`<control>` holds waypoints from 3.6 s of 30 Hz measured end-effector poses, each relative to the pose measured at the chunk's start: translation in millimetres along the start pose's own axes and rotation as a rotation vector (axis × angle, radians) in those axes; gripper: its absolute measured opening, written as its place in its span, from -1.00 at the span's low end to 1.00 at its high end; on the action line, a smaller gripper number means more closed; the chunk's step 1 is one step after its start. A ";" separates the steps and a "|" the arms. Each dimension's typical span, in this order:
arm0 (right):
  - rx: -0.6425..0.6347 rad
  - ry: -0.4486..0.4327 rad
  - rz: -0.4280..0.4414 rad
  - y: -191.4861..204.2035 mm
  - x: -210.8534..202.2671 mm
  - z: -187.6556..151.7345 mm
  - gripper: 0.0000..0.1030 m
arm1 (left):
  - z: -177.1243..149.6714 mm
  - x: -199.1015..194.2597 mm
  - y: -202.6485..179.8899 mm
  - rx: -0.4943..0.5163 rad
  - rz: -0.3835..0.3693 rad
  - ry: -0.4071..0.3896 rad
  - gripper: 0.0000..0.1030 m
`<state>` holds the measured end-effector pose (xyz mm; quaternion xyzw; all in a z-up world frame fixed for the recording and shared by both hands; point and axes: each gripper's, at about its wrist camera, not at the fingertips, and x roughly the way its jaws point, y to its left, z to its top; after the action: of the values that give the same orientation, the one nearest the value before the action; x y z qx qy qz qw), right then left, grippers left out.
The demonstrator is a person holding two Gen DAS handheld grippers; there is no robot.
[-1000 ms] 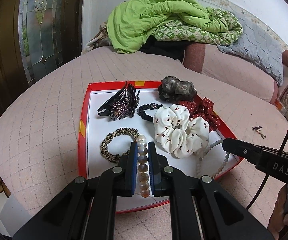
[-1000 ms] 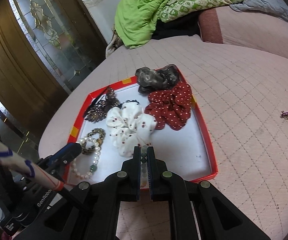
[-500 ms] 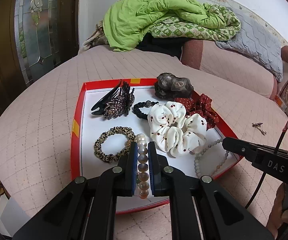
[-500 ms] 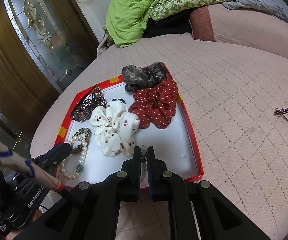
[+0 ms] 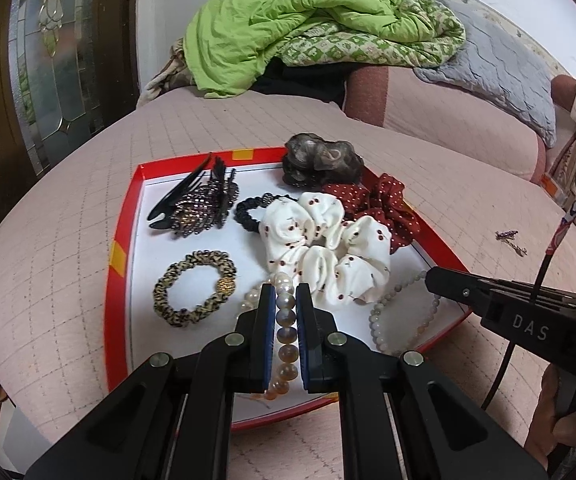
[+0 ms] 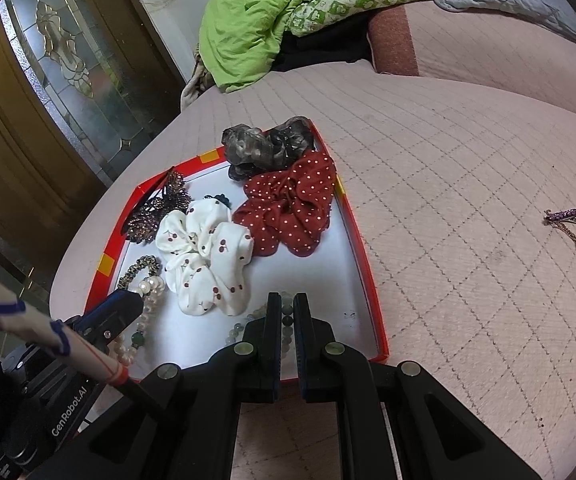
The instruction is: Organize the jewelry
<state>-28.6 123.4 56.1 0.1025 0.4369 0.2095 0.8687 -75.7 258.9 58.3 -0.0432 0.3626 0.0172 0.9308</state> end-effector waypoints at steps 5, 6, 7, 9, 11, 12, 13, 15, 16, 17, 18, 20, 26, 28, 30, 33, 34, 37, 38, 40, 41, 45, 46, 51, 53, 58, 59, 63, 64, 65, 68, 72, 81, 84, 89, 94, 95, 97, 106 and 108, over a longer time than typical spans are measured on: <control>0.009 0.007 0.000 -5.2 3.0 -0.1 -0.87 | -0.9 3.5 -6.6 0.012 -0.008 0.009 -0.81; 0.010 0.007 0.000 -5.8 3.3 -0.2 -0.87 | -0.9 4.4 -7.6 0.014 -0.010 0.011 -0.81; 0.011 0.007 0.000 -6.6 3.7 -0.1 -0.87 | -1.0 5.5 -8.7 0.015 -0.011 0.014 -0.81; 0.012 0.007 0.000 -7.5 3.5 -0.7 -0.87 | -0.7 8.1 -10.8 0.017 -0.013 0.020 -0.81; 0.013 0.006 -0.002 -8.1 3.7 -0.4 -0.87 | -0.8 10.6 -12.4 0.014 -0.018 0.027 -0.81; 0.015 0.006 -0.004 -9.1 3.9 -0.2 -0.87 | -0.8 12.1 -13.1 0.011 -0.022 0.031 -0.81; 0.017 0.006 -0.005 -9.6 4.4 0.3 -0.87 | -0.6 13.3 -13.8 0.006 -0.027 0.033 -0.81; 0.018 0.005 -0.009 -11.2 4.4 1.5 -0.87 | 0.3 15.2 -15.9 0.002 -0.033 0.034 -0.81; 0.018 0.005 -0.011 -11.3 4.3 2.0 -0.87 | 0.6 16.0 -17.2 0.004 -0.034 0.035 -0.81; 0.019 0.002 -0.013 -12.2 3.4 2.7 -0.87 | 0.8 17.0 -18.5 0.007 -0.034 0.036 -0.81; 0.016 0.000 -0.013 -12.1 3.8 4.0 -0.87 | 0.8 17.9 -20.2 0.010 -0.035 0.038 -0.81; 0.015 -0.005 -0.020 -13.4 1.9 5.5 -0.87 | 1.0 19.3 -23.0 0.014 -0.038 0.040 -0.81; 0.015 -0.010 -0.036 -17.2 0.9 8.8 -0.87 | 1.0 21.5 -27.5 0.024 -0.038 0.043 -0.81; 0.011 -0.011 -0.044 -17.6 1.8 9.5 -0.87 | 0.8 22.1 -27.3 0.023 -0.037 0.046 -0.81; 0.010 -0.009 -0.049 -18.8 3.0 9.9 -0.87 | 0.7 22.7 -27.7 0.022 -0.037 0.047 -0.81; 0.009 -0.007 -0.059 -20.6 5.4 10.5 -0.87 | 0.9 23.7 -26.8 0.018 -0.038 0.050 -0.81; 0.008 -0.007 -0.062 -20.9 5.9 10.9 -0.87 | 1.0 24.2 -26.4 0.016 -0.037 0.051 -0.81; -0.005 -0.011 -0.077 -21.1 6.9 13.5 -0.87 | 1.7 26.2 -24.7 0.007 -0.037 0.055 -0.81; -0.007 -0.012 -0.080 -20.9 6.9 14.1 -0.87 | 2.1 27.2 -23.5 0.000 -0.037 0.058 -0.81; -0.008 -0.010 -0.082 -21.4 8.2 16.1 -0.87 | 2.8 29.4 -21.1 -0.012 -0.039 0.064 -0.81; -0.011 -0.010 -0.086 -21.5 8.8 17.2 -0.87 | 2.9 30.4 -19.6 -0.017 -0.039 0.067 -0.81; -0.024 -0.003 -0.089 -20.0 12.3 20.5 -0.87 | 3.4 32.1 -17.1 -0.029 -0.042 0.072 -0.81; -0.029 -0.002 -0.091 -18.8 12.6 20.6 -0.87 | 3.3 32.2 -17.0 -0.028 -0.043 0.072 -0.81; -0.033 0.003 -0.092 -17.5 13.9 21.9 -0.86 | 3.3 31.9 -17.3 -0.030 -0.041 0.072 -0.81; -0.028 0.004 -0.091 -18.5 13.5 22.2 -0.82 | 3.1 31.9 -17.0 -0.029 -0.039 0.072 -0.81; -0.025 0.004 -0.090 -18.8 11.3 20.9 -0.82 | 3.1 31.8 -15.9 -0.032 -0.037 0.073 -0.81; -0.025 0.005 -0.088 -18.6 11.0 20.8 -0.82 | 3.2 32.0 -15.7 -0.032 -0.036 0.073 -0.81; -0.028 0.009 -0.082 -15.6 9.8 18.0 -0.82 | 3.4 32.4 -12.9 -0.037 -0.023 0.070 -0.74; -0.032 0.012 -0.081 -14.3 10.2 17.4 -0.82 | 3.6 32.2 -12.1 -0.039 -0.019 0.069 -0.72; -0.036 0.015 -0.082 -12.9 10.9 17.0 -0.82 | 3.5 32.0 -11.4 -0.040 -0.016 0.068 -0.68; -0.045 0.022 -0.081 -8.8 12.1 15.0 -0.82 | 4.0 32.4 -7.9 -0.047 -0.004 0.069 -0.64; -0.051 0.023 -0.078 -6.8 12.1 14.7 -0.82 | 4.4 31.9 -2.1 -0.069 0.002 0.070 -0.55; -0.044 0.014 -0.063 -5.3 2.6 13.2 -0.75 | 4.7 27.3 -2.3 -0.063 0.016 0.058 -0.26; -0.048 0.014 -0.057 -2.4 0.2 12.1 -0.74 | 3.9 26.6 0.5 -0.069 0.026 0.057 -0.24; -0.057 0.009 -0.052 3.1 -5.2 10.5 -0.72 | 1.9 24.7 6.8 -0.082 0.042 0.054 -0.22; -0.059 0.002 -0.054 5.9 -10.8 9.1 -0.61 | 1.2 23.0 9.3 -0.085 0.048 0.055 -0.13; -0.059 0.002 -0.054 6.3 -10.9 9.3 -0.60 | 0.9 22.3 10.0 -0.087 0.049 0.054 -0.12; -0.060 0.003 -0.055 7.2 -12.5 8.3 -0.60 | 0.6 21.3 11.1 -0.090 0.053 0.053 -0.10; -0.079 -0.002 -0.067 13.9 -17.5 3.4 -0.24 | -3.6 15.8 19.7 -0.109 0.077 0.053 0.17; -0.081 0.002 -0.069 15.1 -18.3 1.3 -0.22 | -4.4 15.0 20.7 -0.110 0.080 0.054 0.25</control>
<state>-41.3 128.6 75.5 0.0517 0.4323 0.1972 0.8784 -68.9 279.2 43.5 -0.0799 0.3878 0.0731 0.9154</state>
